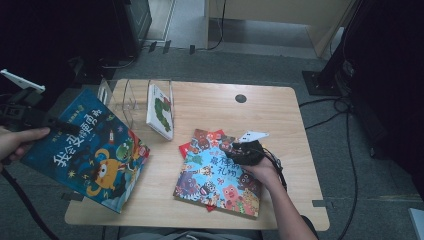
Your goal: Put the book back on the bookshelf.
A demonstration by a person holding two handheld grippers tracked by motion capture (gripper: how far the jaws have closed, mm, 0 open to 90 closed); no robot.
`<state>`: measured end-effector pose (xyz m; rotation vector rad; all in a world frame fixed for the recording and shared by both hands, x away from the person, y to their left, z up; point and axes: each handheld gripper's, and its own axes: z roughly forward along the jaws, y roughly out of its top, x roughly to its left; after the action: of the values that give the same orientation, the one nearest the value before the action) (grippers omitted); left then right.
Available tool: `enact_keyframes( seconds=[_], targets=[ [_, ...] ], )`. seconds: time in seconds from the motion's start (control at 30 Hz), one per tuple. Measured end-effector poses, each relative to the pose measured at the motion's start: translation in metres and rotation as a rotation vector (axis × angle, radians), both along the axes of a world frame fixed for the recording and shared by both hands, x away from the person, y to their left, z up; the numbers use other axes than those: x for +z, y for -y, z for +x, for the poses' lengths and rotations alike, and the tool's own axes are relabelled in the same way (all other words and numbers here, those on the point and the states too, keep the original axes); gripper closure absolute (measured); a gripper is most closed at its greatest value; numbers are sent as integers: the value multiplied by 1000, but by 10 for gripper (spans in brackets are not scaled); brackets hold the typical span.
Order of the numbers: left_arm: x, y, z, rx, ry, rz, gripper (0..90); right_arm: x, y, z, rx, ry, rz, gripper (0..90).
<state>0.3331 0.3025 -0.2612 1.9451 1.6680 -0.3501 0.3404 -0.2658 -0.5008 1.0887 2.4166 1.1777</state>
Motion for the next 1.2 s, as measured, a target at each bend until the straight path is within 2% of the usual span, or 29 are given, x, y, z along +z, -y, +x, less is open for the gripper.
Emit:
enact_keyframes(
  seconds=[0.07,0.23,0.63,0.87,1.2],
  targets=[
    [-1,-7,1,28,-5,-4,804,0,0,0,0,-2,2,498],
    [-3,-18,8,77,-17,22,802,0,0,1,-5,-9,8,499],
    [-1,-32,29,141,-7,21,814,0,0,1,-7,-9,10,507],
    [5,-35,40,175,-3,34,816,0,0,1,-8,-7,11,507],
    [22,-36,53,216,12,85,818,-1,-1,2,-2,3,9,507]
  ],
)
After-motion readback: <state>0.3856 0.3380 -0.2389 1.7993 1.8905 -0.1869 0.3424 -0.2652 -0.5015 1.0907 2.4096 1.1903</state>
